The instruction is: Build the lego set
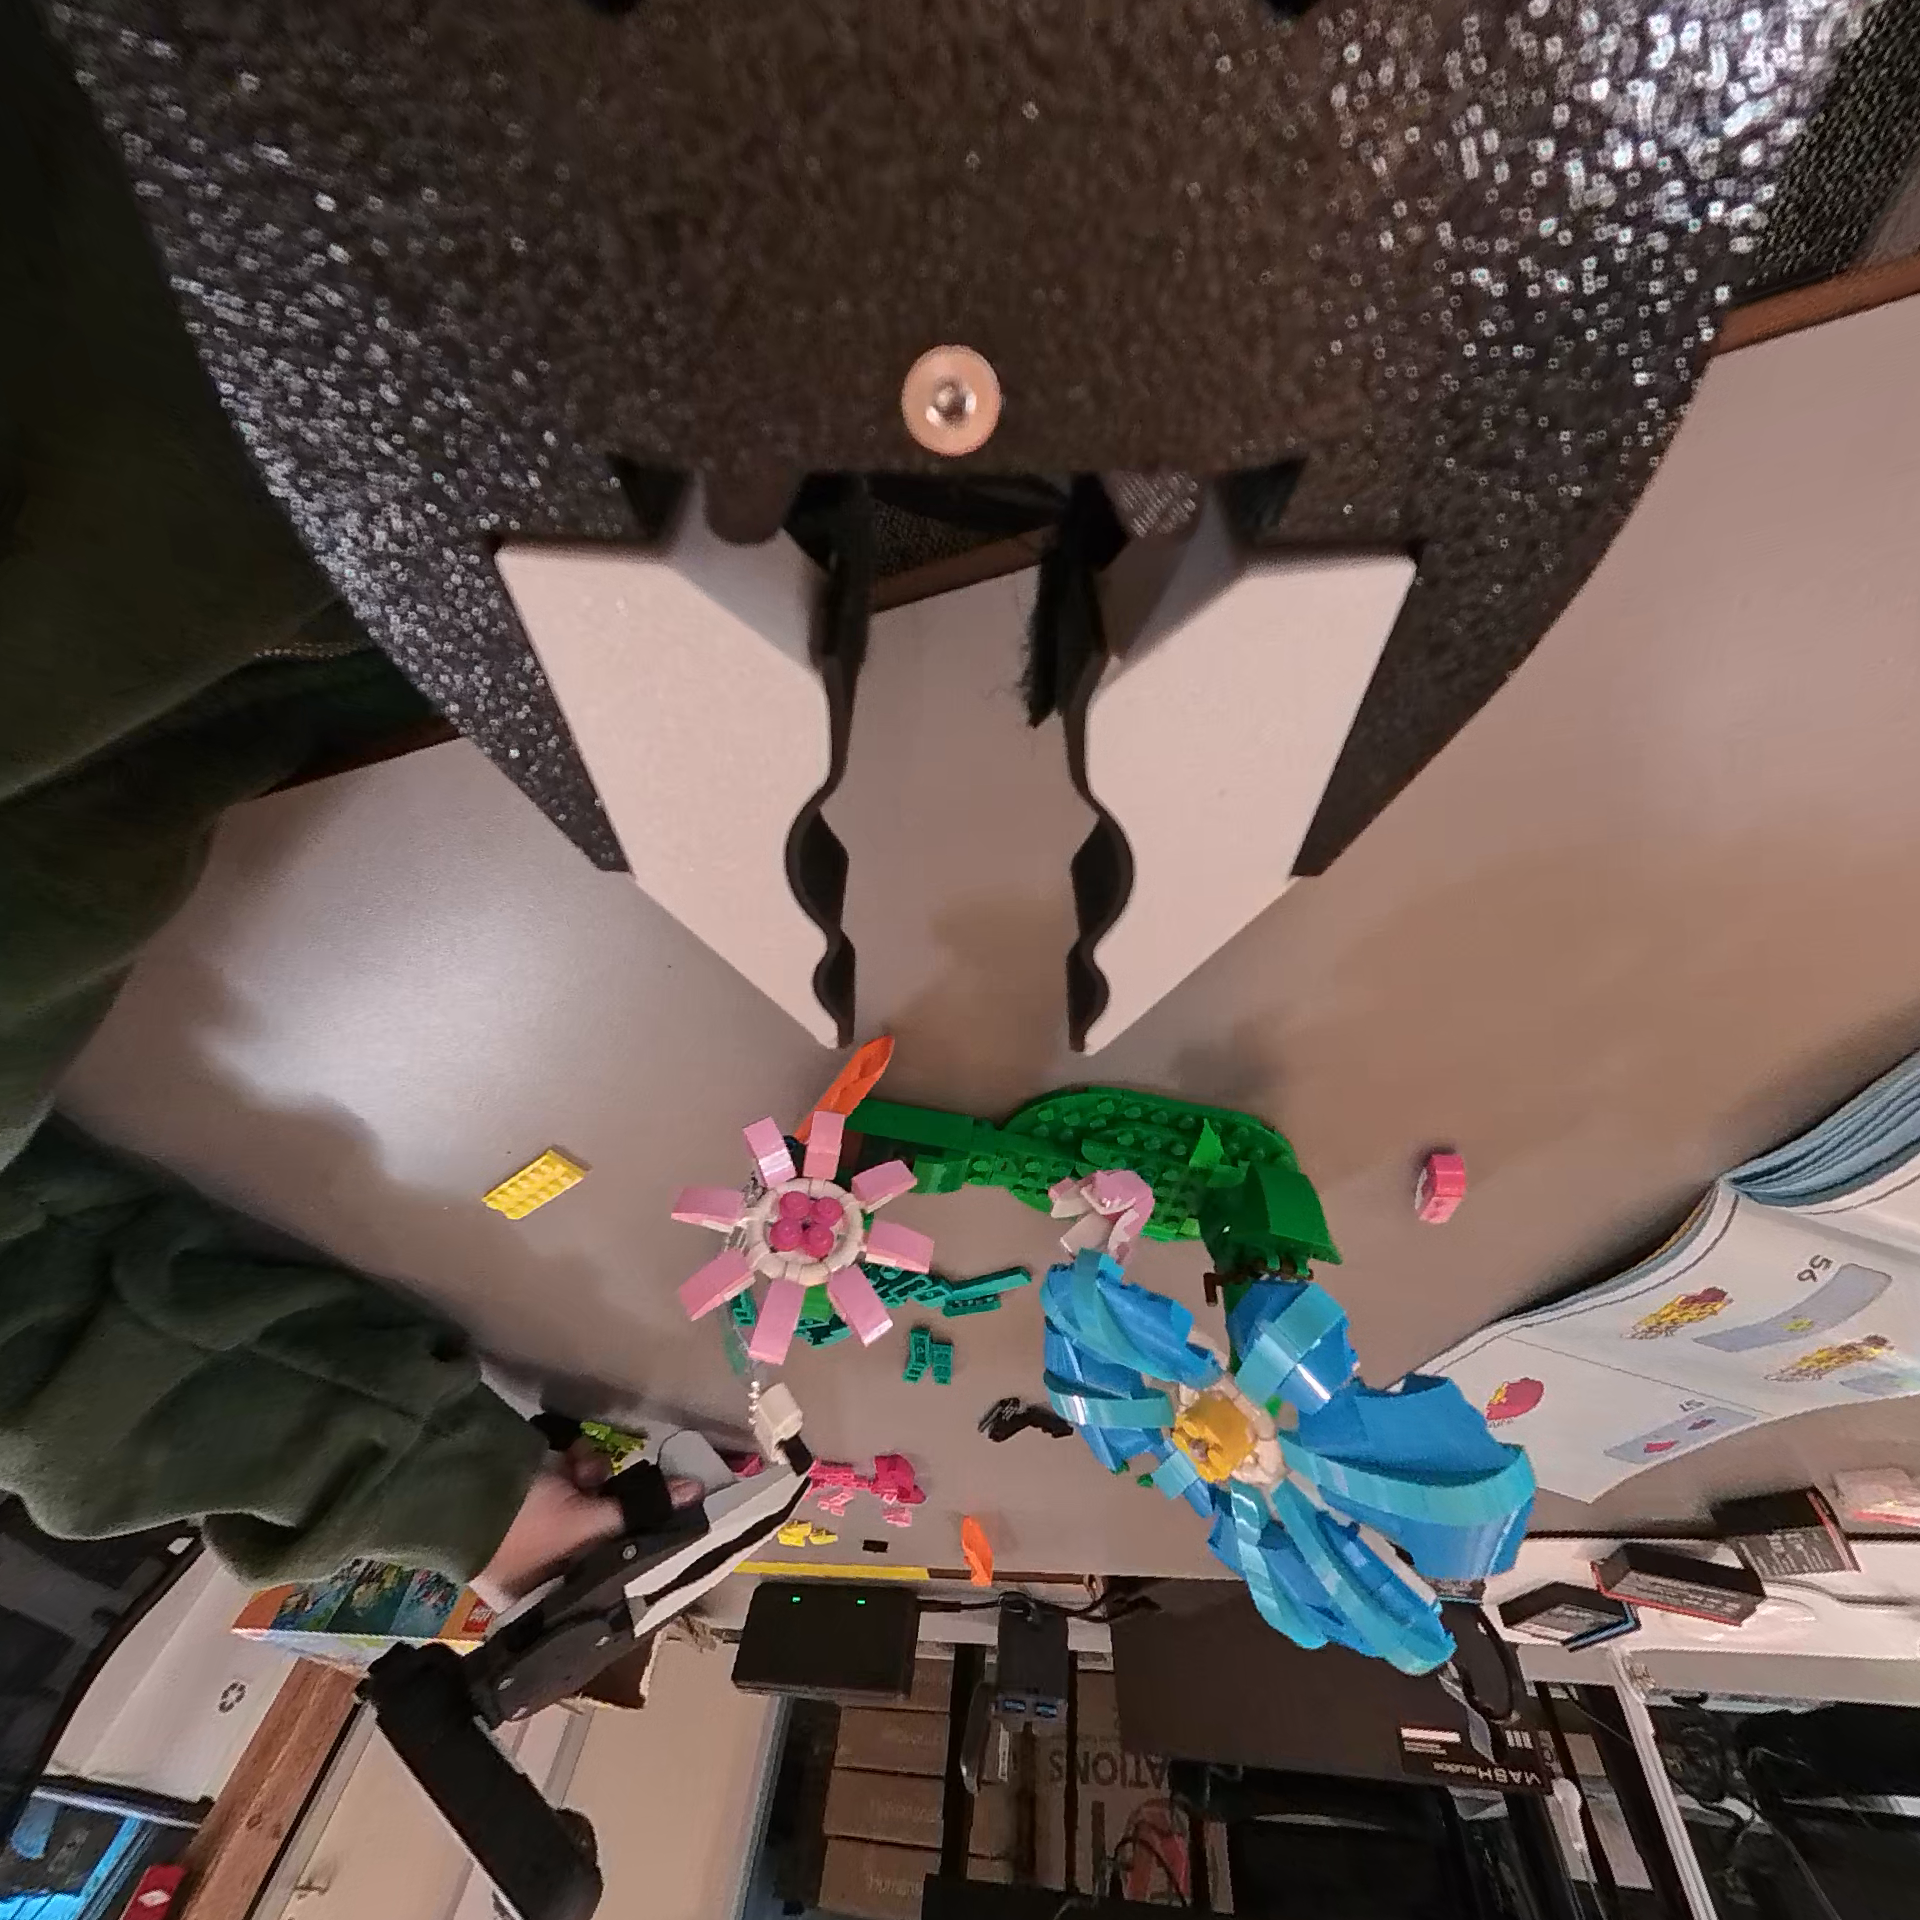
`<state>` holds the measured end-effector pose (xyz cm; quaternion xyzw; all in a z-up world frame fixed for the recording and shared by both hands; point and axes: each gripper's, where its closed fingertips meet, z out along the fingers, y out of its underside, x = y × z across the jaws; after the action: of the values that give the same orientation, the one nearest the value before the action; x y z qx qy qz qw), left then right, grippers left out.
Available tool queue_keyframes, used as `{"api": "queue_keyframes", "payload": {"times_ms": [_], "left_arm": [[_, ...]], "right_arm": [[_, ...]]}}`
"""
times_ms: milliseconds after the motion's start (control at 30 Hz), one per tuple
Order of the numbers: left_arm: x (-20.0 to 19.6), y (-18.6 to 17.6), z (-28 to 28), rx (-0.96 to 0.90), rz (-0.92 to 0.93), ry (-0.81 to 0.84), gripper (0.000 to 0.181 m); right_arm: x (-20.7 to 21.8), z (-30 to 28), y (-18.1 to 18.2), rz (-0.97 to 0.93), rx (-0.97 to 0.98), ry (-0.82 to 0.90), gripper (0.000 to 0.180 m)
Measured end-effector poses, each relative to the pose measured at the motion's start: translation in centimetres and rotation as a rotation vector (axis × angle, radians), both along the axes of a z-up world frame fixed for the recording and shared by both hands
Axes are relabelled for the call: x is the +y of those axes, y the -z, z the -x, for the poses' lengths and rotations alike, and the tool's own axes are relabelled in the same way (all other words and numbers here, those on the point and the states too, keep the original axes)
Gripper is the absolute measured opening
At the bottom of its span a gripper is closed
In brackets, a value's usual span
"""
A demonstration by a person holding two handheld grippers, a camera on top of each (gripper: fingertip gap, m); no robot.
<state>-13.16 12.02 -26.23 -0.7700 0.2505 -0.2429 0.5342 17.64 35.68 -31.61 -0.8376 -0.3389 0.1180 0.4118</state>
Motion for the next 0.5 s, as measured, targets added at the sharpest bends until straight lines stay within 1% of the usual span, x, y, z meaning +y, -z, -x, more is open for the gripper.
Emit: {"api": "queue_keyframes", "payload": {"times_ms": [167, 300, 367, 433, 500], "left_arm": [[0.0, 0.1, -0.1, -0.002, 0.005, 0.004, 0.039], [0.0, 0.0, 0.0, -0.005, 0.003, 0.003, 0.039], [0.0, 0.0, 0.1, -0.009, 0.004, 0.003, 0.039], [0.0, 0.0, 0.1, -0.011, 0.004, 0.002, 0.039], [0.0, 0.0, 0.2, -0.012, 0.004, 0.0, 0.039]], "right_arm": [[-0.4, 0.4, 0.0, -0.005, -0.004, -0.036, 0.02], [-1.9, 1.9, 0.0, 0.02, 0.019, -0.156, 0.02], [-2.4, 2.2, -0.3, 0.027, 0.048, -0.184, 0.021], [-1.9, 1.5, -1.2, -0.006, 0.07, -0.16, 0.021], [-1.1, 0.1, -2.1, -0.036, 0.074, -0.096, 0.021]]}}
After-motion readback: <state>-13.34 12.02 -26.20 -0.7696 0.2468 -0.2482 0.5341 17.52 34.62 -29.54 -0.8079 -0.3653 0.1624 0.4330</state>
